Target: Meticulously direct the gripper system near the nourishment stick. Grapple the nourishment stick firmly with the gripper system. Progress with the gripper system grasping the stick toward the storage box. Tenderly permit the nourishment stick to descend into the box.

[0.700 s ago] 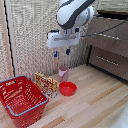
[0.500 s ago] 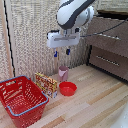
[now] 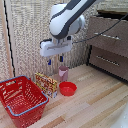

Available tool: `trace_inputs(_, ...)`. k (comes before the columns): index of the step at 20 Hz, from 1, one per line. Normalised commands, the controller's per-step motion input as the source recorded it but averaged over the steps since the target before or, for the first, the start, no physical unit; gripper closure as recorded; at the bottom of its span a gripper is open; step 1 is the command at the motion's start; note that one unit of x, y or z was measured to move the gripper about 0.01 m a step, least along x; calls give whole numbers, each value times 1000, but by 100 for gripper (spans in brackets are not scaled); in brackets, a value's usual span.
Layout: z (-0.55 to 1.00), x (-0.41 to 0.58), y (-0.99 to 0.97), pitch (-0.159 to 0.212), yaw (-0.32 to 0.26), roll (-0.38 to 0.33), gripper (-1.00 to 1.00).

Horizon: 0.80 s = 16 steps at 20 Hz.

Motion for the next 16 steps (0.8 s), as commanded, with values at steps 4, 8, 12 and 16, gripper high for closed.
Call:
trace_inputs(4, -210, 159, 197, 29, 211, -53, -100)
trace_inputs(8, -217, 326, 82, 2, 198, -45, -100)
trace_inputs(12, -216, 418, 9, 0, 170, -31, -100)
trace_inputs(16, -232, 428, 0, 0, 150, -11, -100)
